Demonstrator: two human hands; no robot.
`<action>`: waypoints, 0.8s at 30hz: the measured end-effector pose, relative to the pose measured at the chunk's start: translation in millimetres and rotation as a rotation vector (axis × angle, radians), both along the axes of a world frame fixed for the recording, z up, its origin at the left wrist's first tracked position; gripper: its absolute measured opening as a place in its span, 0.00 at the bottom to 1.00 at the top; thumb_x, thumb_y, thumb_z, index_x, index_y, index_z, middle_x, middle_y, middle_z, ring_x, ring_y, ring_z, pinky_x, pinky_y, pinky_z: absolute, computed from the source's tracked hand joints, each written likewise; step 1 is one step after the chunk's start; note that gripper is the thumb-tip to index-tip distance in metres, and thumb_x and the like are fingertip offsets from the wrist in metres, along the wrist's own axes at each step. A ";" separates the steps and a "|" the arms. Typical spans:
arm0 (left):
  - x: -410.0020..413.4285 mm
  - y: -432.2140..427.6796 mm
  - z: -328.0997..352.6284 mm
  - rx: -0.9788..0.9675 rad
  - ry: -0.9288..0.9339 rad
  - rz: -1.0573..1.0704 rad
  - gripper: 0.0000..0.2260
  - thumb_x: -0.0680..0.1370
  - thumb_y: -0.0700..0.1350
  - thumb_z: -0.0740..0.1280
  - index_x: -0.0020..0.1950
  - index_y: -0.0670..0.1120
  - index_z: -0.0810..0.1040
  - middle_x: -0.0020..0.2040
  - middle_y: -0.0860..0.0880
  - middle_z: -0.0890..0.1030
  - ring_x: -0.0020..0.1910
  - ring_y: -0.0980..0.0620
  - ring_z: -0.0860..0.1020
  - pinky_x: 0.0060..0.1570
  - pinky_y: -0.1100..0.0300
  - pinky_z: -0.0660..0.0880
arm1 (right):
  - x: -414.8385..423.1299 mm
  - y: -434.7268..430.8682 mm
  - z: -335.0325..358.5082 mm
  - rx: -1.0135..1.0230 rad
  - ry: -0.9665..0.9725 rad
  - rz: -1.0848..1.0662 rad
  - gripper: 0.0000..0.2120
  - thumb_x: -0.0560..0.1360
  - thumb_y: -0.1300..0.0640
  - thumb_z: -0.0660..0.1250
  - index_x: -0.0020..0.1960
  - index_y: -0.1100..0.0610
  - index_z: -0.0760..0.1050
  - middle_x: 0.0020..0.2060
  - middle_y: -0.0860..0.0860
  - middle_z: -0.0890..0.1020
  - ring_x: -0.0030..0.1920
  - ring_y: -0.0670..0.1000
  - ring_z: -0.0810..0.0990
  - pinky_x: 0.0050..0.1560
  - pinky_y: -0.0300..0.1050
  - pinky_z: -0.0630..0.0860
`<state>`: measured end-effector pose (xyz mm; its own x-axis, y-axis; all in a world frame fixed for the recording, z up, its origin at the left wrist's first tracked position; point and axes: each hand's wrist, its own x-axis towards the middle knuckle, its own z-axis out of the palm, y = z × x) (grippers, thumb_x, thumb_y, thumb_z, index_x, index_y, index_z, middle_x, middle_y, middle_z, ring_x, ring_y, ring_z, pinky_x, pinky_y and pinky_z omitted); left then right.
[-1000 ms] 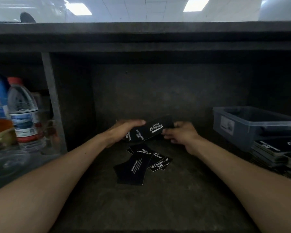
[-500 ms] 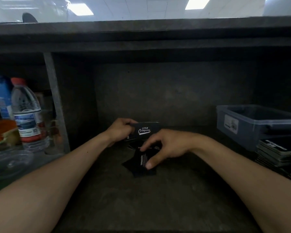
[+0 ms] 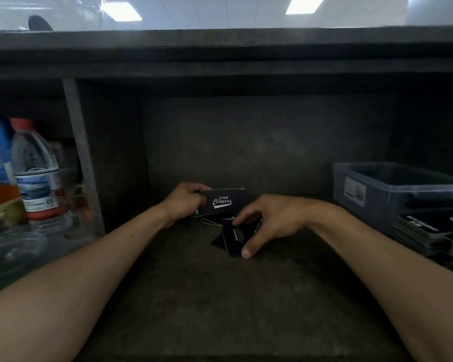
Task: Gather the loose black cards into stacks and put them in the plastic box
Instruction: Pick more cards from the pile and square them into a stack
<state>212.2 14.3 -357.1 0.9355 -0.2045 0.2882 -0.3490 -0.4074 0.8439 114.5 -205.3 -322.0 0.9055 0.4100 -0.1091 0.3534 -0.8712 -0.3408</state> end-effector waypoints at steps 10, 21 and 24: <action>-4.8 1.9 3.7 -0.026 0.039 -0.037 0.21 0.75 0.30 0.57 0.47 0.48 0.86 0.46 0.51 0.85 0.36 0.65 0.81 0.34 0.74 0.75 | 12.8 -6.9 4.5 0.782 -0.613 -0.161 0.04 0.73 0.61 0.71 0.40 0.55 0.82 0.35 0.49 0.85 0.37 0.44 0.83 0.40 0.42 0.77; -4.1 4.3 2.0 0.141 0.010 -0.058 0.14 0.75 0.38 0.73 0.59 0.50 0.81 0.50 0.53 0.85 0.47 0.60 0.82 0.44 0.74 0.76 | 38.5 -13.9 -28.6 0.360 -0.344 -0.476 0.17 0.62 0.42 0.81 0.36 0.54 0.80 0.34 0.47 0.84 0.37 0.45 0.81 0.48 0.46 0.80; -3.3 3.3 1.9 0.078 0.021 -0.040 0.16 0.76 0.33 0.70 0.62 0.46 0.80 0.54 0.46 0.84 0.50 0.53 0.82 0.48 0.67 0.78 | 18.9 -6.9 -14.4 0.226 -0.139 -0.450 0.30 0.49 0.29 0.79 0.38 0.52 0.81 0.36 0.43 0.82 0.38 0.42 0.79 0.38 0.39 0.76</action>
